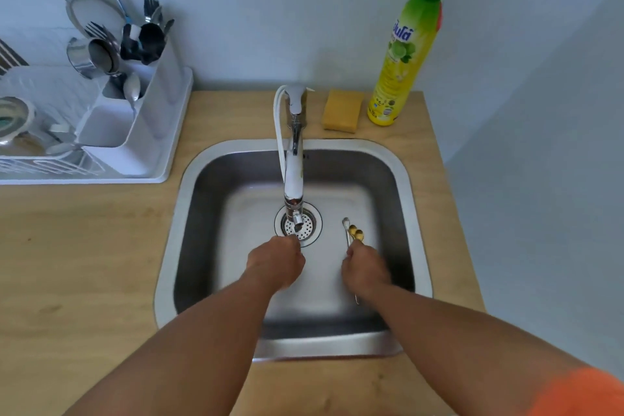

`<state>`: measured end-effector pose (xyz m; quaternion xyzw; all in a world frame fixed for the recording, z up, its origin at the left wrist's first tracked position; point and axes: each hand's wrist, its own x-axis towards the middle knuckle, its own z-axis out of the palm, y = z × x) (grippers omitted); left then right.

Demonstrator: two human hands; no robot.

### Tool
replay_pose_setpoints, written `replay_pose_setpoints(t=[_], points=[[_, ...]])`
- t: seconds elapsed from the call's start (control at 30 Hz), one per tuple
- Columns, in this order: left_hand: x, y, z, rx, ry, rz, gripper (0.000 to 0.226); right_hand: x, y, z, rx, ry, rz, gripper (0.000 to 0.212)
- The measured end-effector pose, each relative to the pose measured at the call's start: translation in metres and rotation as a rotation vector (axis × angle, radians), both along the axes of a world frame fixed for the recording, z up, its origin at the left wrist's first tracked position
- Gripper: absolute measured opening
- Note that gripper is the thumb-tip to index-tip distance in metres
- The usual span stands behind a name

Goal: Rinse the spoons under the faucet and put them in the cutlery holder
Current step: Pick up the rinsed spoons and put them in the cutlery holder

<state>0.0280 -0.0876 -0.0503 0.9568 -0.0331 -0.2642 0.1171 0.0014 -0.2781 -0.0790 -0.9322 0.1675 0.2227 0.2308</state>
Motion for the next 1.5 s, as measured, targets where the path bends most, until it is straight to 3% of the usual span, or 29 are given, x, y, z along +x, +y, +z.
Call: replay_pose_setpoints(t=[0.23, 0.63, 1.07, 1.27, 1.4, 1.5], points=[[0.001, -0.059, -0.024, -0.071, 0.087, -0.022, 0.030, 0.015, -0.013, -0.006, -0.011, 0.070, -0.143, 0.024], [0.022, -0.109, -0.056, -0.041, 0.134, 0.185, 0.049, 0.024, -0.014, -0.014, -0.034, 0.147, -0.148, 0.022], [0.027, -0.109, -0.047, -0.087, 0.182, 0.245, 0.022, 0.027, -0.013, -0.005, -0.138, 0.164, -0.014, 0.015], [0.020, -0.101, -0.049, -0.043, 0.209, 0.226, 0.017, 0.027, -0.008, 0.000, -0.152, 0.168, 0.043, 0.016], [0.015, -0.090, -0.048, -0.026, 0.197, 0.233, 0.026, 0.025, -0.005, 0.002, -0.140, 0.173, 0.048, 0.017], [0.009, -0.072, -0.044, -0.048, 0.146, 0.284, 0.018, 0.018, 0.000, 0.003, -0.120, 0.158, 0.036, 0.012]])
